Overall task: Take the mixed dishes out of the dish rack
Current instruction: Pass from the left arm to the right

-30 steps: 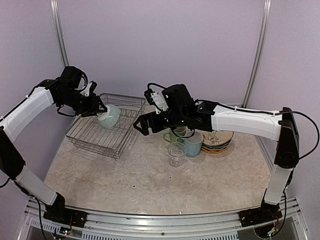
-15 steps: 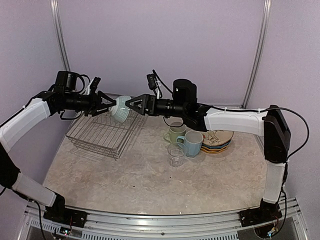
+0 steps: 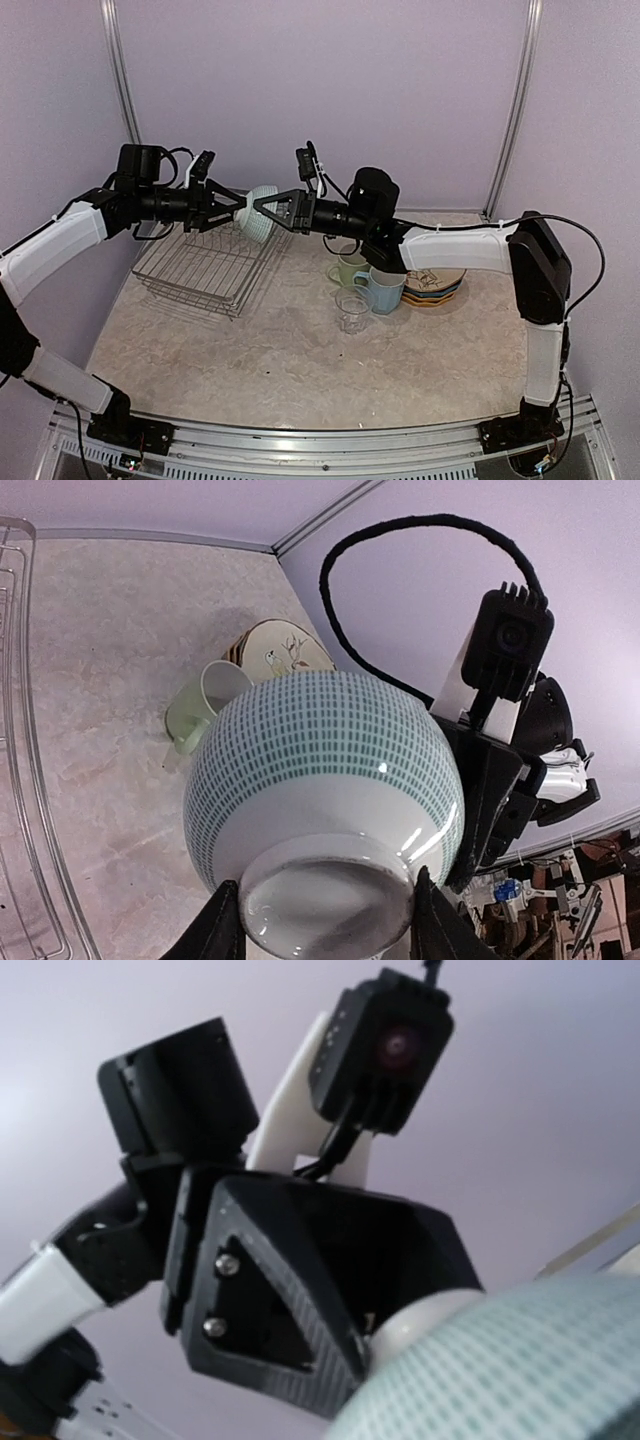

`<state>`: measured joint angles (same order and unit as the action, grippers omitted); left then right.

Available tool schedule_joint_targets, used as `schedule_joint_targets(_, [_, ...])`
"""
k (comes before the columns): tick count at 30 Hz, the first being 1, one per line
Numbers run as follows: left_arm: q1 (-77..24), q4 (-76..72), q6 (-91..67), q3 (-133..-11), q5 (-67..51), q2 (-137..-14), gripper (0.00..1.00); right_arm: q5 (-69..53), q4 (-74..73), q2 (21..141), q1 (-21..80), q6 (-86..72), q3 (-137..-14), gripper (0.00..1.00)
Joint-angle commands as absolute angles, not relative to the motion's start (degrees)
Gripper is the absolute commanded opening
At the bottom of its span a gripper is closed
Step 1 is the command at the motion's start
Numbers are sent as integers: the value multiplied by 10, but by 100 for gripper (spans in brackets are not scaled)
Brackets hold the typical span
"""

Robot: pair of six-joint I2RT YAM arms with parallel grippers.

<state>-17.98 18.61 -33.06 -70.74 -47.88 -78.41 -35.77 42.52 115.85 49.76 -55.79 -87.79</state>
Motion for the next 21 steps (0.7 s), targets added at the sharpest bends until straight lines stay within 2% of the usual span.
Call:
schedule_joint_targets(1, [-184,160,-320,-712,-504,-773,30,-365,476,1154,494,-568,-849,7])
schedule_joint_targets(3, [-185,163,-312,-714,-511,-773,35,-368,473,1149,492,-566,-846,0])
schedule_joint_targets(5, [-185,172,-300,-716,-511,-771,45,-373,476,1142,490,-564,-839,0])
schedule_joint_targets(6, [-185,180,-293,-719,-509,-769,52,-374,480,1137,490,-560,-832,0])
schedule_joint_targets(9, [-184,197,-266,-718,-490,-755,82,-367,464,1111,489,-528,-804,0])
schedule_joint_targets(12, [-180,204,-250,-711,-455,-735,98,-359,391,1072,489,-464,-782,0])
schedule_joint_targets(17, [-170,206,-240,-707,-427,-712,99,-295,149,993,492,-296,-761,0])
schedule_joint_targets(21, [-166,217,-232,-708,-400,-702,99,-158,-62,932,522,-171,-752,0])
